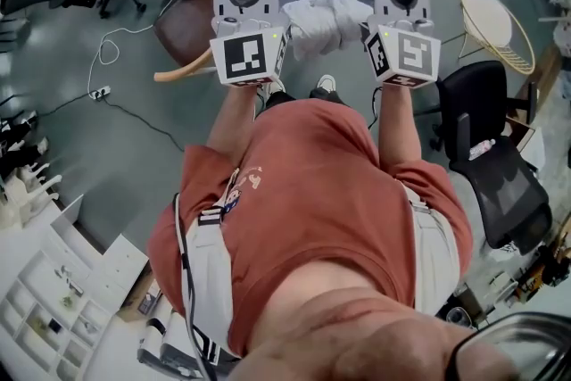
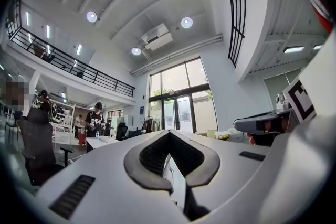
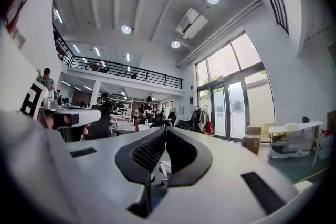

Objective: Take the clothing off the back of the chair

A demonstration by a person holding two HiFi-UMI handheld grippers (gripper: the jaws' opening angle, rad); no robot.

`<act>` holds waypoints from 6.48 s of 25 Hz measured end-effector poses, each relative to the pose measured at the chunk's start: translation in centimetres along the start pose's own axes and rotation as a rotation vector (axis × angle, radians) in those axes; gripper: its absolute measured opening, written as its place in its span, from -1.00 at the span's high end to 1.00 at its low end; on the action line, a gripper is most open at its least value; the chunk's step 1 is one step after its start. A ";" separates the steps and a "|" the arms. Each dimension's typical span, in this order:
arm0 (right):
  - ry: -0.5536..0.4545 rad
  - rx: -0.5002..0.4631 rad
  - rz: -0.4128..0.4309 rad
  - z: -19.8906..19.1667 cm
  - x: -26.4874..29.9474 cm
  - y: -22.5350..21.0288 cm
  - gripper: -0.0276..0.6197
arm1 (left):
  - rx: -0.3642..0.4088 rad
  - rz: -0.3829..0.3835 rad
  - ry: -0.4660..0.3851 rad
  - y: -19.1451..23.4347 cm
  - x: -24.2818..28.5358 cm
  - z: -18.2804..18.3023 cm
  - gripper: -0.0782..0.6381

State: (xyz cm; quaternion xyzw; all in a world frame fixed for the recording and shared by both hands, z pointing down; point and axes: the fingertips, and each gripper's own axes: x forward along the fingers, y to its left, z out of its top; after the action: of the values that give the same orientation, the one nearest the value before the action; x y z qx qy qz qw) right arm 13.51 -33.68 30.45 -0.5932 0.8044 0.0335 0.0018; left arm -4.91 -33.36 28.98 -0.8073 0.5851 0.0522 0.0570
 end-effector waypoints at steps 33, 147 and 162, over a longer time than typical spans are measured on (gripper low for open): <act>0.864 -0.343 0.497 -30.0 -7.4 7.4 -0.32 | -0.039 -0.026 0.218 -2.5 -5.1 -13.8 0.74; -0.313 -0.237 -0.200 16.6 -7.0 -2.3 0.79 | 0.070 0.064 -0.119 1.6 -1.9 10.3 0.74; -0.257 -0.250 -0.170 15.3 -6.2 -1.5 0.79 | 0.061 0.049 -0.116 1.2 -2.2 10.5 0.74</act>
State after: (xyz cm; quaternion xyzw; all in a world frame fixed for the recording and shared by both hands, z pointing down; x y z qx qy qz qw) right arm 16.19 -27.30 15.42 -0.6455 0.7341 0.2082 0.0338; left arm -6.87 -30.09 18.91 -0.7861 0.6018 0.0827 0.1140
